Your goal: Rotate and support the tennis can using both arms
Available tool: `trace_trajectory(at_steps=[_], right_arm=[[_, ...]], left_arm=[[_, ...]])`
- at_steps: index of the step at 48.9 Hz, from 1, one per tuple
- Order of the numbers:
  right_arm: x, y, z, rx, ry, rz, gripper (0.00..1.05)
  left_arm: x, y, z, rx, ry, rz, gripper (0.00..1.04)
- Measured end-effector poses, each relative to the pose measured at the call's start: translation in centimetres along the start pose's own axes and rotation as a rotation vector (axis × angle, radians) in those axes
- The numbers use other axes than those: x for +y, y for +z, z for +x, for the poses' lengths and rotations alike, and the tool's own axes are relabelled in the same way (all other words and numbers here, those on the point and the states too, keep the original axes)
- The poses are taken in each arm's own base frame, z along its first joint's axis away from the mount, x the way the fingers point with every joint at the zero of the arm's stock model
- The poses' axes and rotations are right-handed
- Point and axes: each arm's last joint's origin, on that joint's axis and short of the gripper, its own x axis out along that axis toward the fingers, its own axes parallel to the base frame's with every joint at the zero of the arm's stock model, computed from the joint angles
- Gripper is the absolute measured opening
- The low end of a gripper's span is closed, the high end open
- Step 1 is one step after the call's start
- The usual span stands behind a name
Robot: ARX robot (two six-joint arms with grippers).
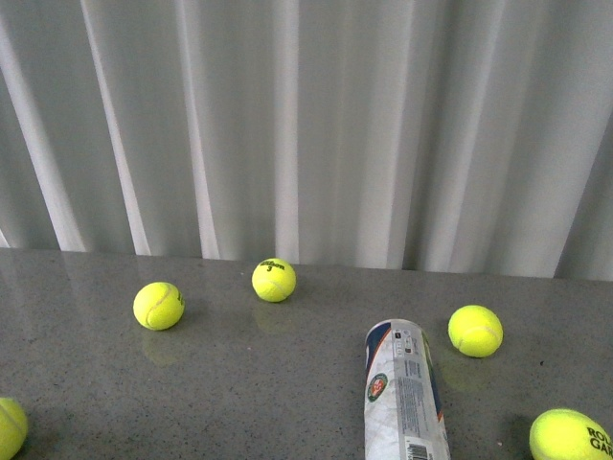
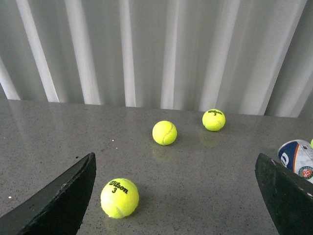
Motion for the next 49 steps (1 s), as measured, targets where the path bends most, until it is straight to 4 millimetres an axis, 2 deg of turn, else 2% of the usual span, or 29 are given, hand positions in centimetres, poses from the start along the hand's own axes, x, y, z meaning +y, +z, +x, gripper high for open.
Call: trace_trajectory(at_steps=[49], right_arm=[[-0.01, -0.04, 0.01, 0.005, -0.004, 0.001, 0.98]], left_arm=[[0.0, 0.0, 0.0, 0.0, 0.0, 0.0, 0.98]])
